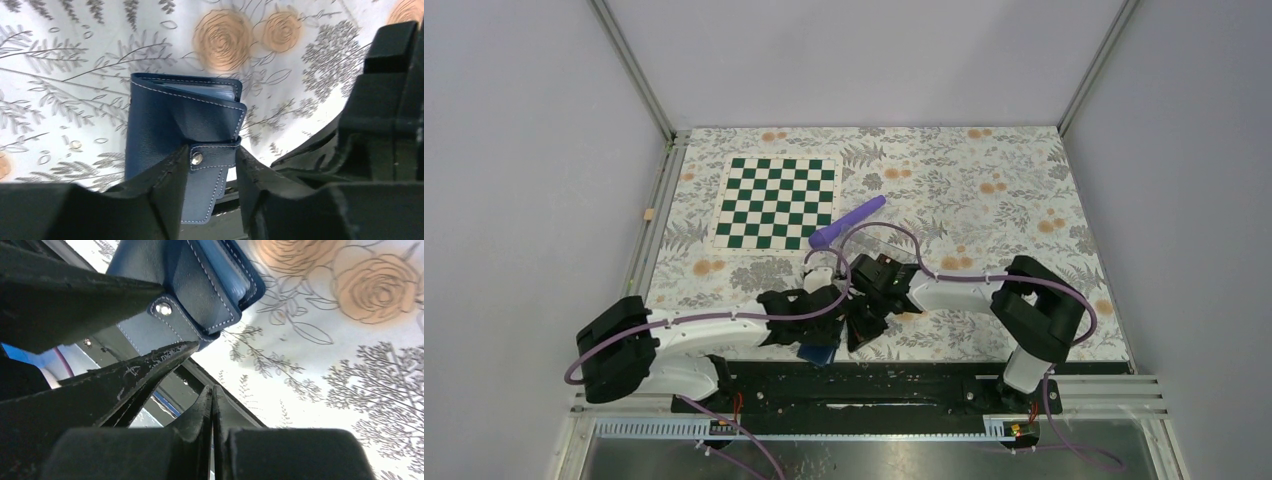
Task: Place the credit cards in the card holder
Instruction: Close the card holder at the center of the board.
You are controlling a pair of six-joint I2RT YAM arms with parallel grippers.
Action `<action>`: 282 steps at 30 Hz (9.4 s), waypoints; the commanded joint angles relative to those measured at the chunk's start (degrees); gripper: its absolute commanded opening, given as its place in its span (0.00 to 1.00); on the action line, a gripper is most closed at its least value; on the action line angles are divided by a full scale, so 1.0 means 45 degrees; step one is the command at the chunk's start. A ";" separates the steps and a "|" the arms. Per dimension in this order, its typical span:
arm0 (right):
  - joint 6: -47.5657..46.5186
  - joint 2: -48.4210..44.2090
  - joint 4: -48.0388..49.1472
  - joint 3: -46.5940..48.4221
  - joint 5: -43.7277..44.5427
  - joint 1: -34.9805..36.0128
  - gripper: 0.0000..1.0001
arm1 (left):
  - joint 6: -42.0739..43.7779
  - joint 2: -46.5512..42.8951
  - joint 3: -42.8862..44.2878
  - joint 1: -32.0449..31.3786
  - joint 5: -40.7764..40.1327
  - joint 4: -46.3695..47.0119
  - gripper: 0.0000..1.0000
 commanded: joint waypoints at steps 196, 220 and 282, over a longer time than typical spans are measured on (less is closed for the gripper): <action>0.0505 -0.0693 0.0541 0.0248 -0.0501 -0.0686 0.00 | 0.2769 -0.0582 -0.1971 0.1533 0.2671 0.2202 0.00; -0.0028 0.1453 -0.0841 0.0553 0.1037 0.0160 0.00 | 0.1553 0.0509 -0.2144 -0.0113 0.1972 0.2920 0.00; 0.0520 0.0799 -0.0578 0.0900 0.0583 -0.0339 0.00 | 0.0846 0.0976 -0.3079 0.1161 0.2926 0.4298 0.00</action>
